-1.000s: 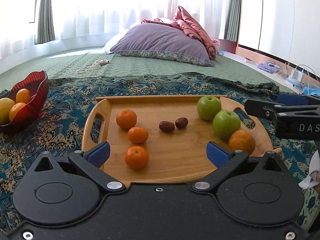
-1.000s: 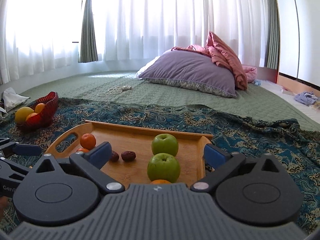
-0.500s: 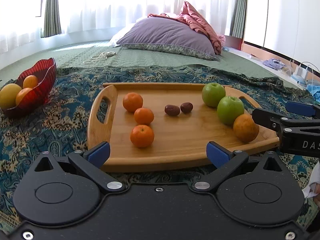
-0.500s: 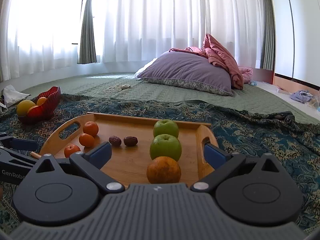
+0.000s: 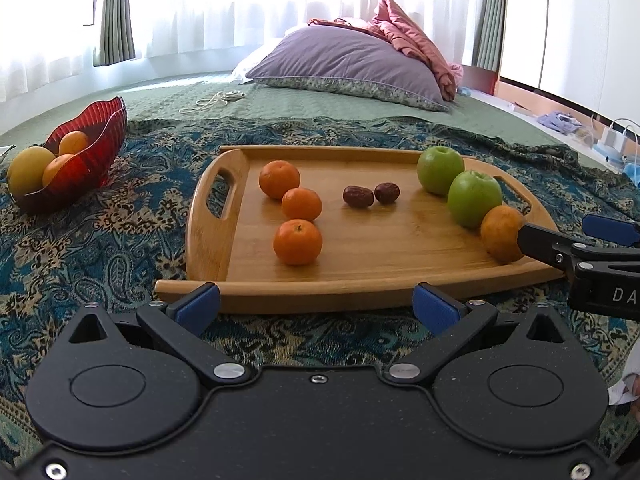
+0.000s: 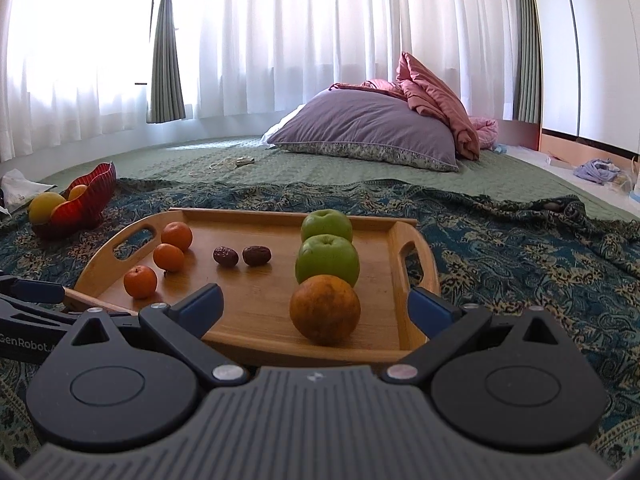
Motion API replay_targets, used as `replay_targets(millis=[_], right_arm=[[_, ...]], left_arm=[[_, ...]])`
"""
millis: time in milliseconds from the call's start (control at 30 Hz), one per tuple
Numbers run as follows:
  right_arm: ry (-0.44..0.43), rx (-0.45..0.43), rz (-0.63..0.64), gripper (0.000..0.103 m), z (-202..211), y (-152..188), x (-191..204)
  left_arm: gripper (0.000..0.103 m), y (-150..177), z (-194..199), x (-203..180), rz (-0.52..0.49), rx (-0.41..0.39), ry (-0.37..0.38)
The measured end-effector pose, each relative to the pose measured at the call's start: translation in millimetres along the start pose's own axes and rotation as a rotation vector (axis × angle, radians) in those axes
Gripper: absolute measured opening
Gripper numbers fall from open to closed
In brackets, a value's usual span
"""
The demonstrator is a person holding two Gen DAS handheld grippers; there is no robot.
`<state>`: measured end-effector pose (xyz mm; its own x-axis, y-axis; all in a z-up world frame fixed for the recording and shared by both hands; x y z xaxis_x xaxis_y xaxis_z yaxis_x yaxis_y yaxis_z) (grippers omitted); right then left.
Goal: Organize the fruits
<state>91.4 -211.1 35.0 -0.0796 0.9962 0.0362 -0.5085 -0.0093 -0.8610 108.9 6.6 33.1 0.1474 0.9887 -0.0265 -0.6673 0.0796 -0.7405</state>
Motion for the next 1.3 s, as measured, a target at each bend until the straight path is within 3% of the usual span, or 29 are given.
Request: replay_targets(millis=[1300], right_arm=[[0.029,0.116,-0.028,0.103,-23,33,1]], left_arm=[[0.103,20,-25,-5,-0.011,0.053,-0.062]])
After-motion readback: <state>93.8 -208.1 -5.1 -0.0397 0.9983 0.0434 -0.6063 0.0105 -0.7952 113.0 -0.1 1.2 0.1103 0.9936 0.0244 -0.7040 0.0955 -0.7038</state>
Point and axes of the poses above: each gripper's, at about its wrist camera, not at the fingertips, and z roughly against the way its jaws point, x to its left, y to its underside, the point moved 1 cm from there along -z, roughly the way its jaws point, and after that the axes turned 7 degrees about x, right-handed, at the moved point
